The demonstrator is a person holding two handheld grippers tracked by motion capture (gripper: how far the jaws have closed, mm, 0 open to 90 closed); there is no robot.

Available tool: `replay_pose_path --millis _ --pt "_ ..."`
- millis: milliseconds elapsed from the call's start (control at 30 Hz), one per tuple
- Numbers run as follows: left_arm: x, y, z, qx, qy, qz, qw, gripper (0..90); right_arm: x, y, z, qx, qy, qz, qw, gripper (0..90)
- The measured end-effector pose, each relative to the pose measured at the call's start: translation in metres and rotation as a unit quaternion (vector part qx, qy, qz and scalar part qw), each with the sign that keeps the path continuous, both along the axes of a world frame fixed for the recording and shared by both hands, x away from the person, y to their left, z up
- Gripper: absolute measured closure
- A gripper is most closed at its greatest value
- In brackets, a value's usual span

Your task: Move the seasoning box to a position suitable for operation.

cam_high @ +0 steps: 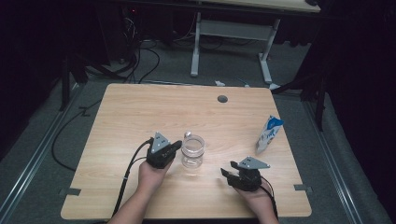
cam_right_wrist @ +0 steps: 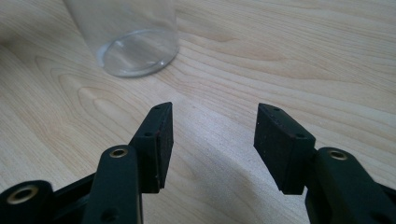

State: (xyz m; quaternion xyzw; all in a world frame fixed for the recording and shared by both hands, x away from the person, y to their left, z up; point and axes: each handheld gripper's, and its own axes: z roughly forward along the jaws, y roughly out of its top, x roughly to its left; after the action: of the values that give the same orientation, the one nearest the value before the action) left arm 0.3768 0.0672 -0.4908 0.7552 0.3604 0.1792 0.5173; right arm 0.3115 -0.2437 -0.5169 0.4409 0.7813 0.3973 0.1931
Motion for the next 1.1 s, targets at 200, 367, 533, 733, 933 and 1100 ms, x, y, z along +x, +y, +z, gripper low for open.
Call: replay_pose_path --millis 200,367,533,733,933,1100 --pt "-0.016 -0.005 0.001 -0.011 -0.004 -0.009 0.9999 90.0 0.0 -0.001 0.0 0.0 -0.001 -0.002 1.0 47.3" --pt "-0.022 -0.007 0.0 -0.02 -0.001 -0.015 0.9997 90.0 0.0 0.0 0.0 0.0 0.001 -0.002 1.0 47.3" --pt "-0.03 -0.012 0.0 -0.025 -0.001 -0.026 0.9994 90.0 0.0 -0.001 0.0 -0.001 0.0 -0.003 1.0 47.3" --pt "-0.039 -0.011 -0.003 -0.019 -0.002 -0.03 0.9994 90.0 -0.001 0.001 0.001 -0.011 -0.012 0.002 0.9999 47.3" --pt "-0.045 0.004 -0.013 0.002 0.015 -0.002 0.9999 84.3 -0.002 0.005 0.001 -0.016 -0.025 -0.001 0.9996 49.6" --pt "-0.049 0.014 -0.018 0.021 0.038 0.033 0.9985 78.6 0.001 0.01 0.001 -0.012 -0.012 0.0 0.9999 51.1"
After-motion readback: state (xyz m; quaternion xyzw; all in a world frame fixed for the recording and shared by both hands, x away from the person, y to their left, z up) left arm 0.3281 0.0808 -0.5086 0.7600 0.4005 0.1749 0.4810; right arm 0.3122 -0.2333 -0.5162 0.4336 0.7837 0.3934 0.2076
